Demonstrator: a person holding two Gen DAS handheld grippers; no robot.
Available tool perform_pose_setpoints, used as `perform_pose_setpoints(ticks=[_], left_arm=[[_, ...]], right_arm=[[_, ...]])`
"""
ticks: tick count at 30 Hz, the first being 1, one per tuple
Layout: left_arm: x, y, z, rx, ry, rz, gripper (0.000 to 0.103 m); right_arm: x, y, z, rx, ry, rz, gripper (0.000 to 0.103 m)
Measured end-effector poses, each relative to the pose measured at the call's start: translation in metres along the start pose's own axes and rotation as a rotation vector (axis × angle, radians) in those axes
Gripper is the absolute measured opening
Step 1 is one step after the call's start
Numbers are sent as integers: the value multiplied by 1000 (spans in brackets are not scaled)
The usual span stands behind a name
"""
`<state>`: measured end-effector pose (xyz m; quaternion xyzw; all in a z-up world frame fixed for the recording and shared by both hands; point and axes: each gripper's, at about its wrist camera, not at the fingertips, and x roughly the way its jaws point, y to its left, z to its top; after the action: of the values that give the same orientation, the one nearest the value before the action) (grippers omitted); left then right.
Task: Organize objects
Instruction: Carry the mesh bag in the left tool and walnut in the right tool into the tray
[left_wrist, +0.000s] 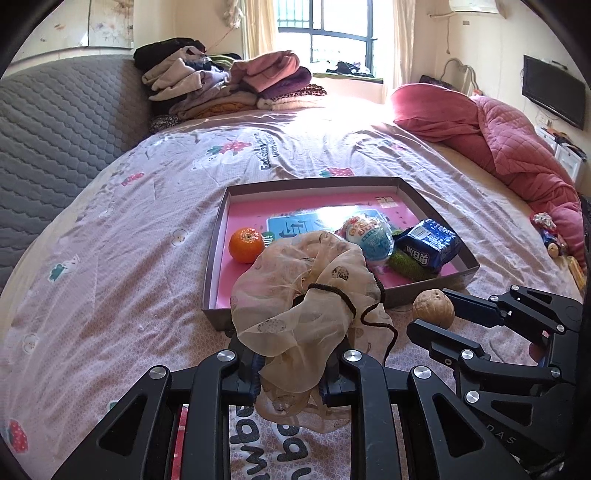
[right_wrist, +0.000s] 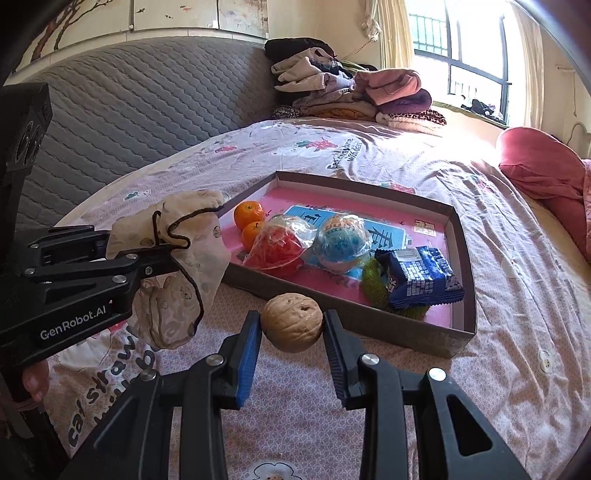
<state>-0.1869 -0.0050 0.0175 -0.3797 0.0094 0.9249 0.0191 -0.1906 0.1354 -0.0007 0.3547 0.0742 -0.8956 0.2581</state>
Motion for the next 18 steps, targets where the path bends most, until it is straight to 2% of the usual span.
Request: perform_pose_setpoints(ticks=[18], left_arm=[[-16,2,22,1,-41,0,23]], right_arm=[[-33,-8,33,15,-93,-16,35]])
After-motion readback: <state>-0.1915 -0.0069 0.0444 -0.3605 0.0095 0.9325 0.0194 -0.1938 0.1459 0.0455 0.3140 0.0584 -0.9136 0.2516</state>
